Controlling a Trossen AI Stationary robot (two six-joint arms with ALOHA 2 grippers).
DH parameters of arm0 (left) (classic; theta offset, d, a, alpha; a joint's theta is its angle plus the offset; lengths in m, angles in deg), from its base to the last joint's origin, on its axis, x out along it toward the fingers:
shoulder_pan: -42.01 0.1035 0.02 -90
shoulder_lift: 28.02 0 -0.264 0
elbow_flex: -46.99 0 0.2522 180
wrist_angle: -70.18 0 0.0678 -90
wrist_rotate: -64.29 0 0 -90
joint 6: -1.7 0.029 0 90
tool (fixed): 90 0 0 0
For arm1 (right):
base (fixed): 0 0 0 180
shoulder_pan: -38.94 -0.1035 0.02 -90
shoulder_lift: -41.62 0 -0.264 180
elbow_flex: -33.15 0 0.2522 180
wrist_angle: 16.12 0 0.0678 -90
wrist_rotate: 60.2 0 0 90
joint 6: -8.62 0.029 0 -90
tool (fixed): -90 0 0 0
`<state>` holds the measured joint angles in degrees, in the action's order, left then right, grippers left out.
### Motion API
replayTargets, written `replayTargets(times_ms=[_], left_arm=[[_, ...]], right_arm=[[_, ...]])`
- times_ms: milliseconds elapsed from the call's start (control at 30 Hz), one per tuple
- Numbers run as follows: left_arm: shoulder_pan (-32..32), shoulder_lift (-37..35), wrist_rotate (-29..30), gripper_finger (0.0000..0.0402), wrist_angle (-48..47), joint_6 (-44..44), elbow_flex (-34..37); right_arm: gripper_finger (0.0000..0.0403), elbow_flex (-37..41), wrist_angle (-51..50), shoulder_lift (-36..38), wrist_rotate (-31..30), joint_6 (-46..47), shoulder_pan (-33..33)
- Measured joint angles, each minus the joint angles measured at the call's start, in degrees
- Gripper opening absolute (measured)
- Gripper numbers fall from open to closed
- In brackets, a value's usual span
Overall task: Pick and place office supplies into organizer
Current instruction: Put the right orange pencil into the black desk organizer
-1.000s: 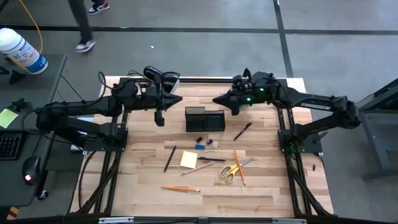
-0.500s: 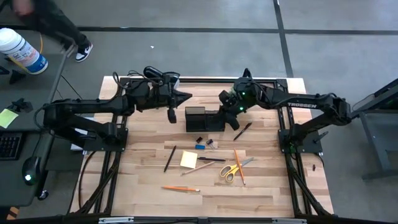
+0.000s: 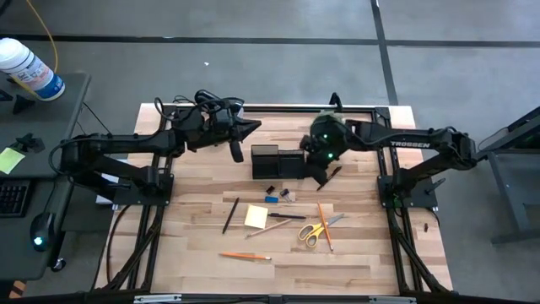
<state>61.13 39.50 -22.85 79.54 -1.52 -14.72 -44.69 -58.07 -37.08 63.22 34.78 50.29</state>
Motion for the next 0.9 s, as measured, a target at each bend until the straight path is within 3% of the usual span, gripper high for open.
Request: replayTargets(times_ms=[267,567,900], left_arm=[[-0.05,0.63,-1.78,0.0001,0.00,2.87,0.02],[0.00,1.81,-1.79,0.0001,-0.41,5.80,0.02],[0.00,1.81,-2.85,0.0001,-0.48,5.86,0.02]], right_arm=[[0.0012,0.00,-14.07,-1.43,1.36,5.33,-1.23],[0.0012,0.26,-18.67,-6.02,-17.79,12.44,-8.32],[0.0012,0.31,-24.95,-14.29,-21.00,21.32,-14.36]])
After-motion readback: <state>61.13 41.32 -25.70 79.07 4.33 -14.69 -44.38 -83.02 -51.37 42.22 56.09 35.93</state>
